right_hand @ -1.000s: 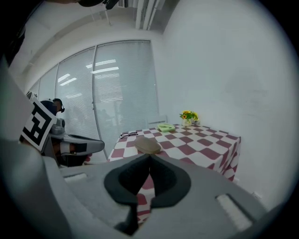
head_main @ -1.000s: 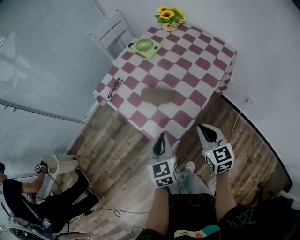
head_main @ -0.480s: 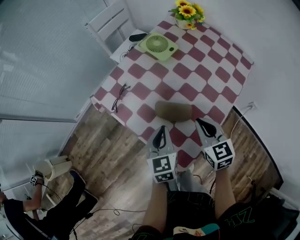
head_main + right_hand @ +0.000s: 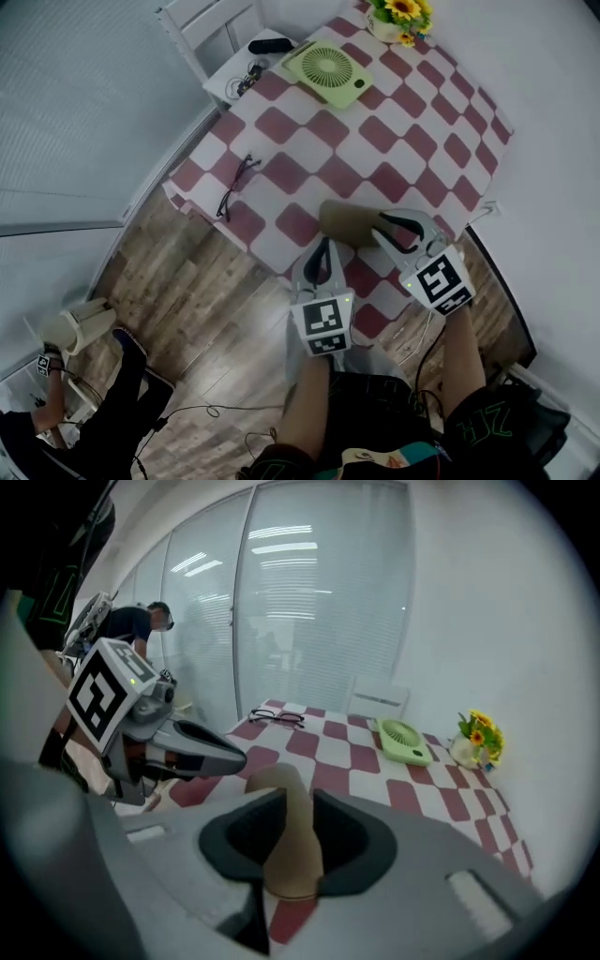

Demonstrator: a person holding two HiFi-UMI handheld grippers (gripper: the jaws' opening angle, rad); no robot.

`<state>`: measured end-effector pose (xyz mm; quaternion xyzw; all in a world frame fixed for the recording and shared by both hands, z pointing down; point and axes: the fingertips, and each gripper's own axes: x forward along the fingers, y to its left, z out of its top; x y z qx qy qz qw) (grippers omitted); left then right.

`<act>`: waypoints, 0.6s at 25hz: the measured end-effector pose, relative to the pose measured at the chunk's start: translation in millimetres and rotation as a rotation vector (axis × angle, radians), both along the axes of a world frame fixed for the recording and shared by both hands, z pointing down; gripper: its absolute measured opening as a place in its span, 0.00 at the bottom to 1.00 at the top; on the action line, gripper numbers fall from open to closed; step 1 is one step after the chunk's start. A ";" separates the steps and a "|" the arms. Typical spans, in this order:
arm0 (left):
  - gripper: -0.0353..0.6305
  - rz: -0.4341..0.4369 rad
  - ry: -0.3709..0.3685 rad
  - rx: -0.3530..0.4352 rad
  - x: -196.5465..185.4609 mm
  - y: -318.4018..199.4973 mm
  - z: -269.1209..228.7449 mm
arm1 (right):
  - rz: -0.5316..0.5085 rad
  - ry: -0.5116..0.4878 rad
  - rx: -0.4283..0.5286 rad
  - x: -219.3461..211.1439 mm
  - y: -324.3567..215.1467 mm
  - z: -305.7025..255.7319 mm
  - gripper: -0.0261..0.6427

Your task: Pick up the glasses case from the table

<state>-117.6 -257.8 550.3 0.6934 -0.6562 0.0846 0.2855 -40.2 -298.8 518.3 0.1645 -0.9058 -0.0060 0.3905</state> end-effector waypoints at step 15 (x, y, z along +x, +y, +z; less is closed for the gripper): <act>0.07 -0.026 0.030 -0.030 -21.1 -9.1 16.3 | -0.325 0.534 -0.212 -18.0 16.3 70.7 0.58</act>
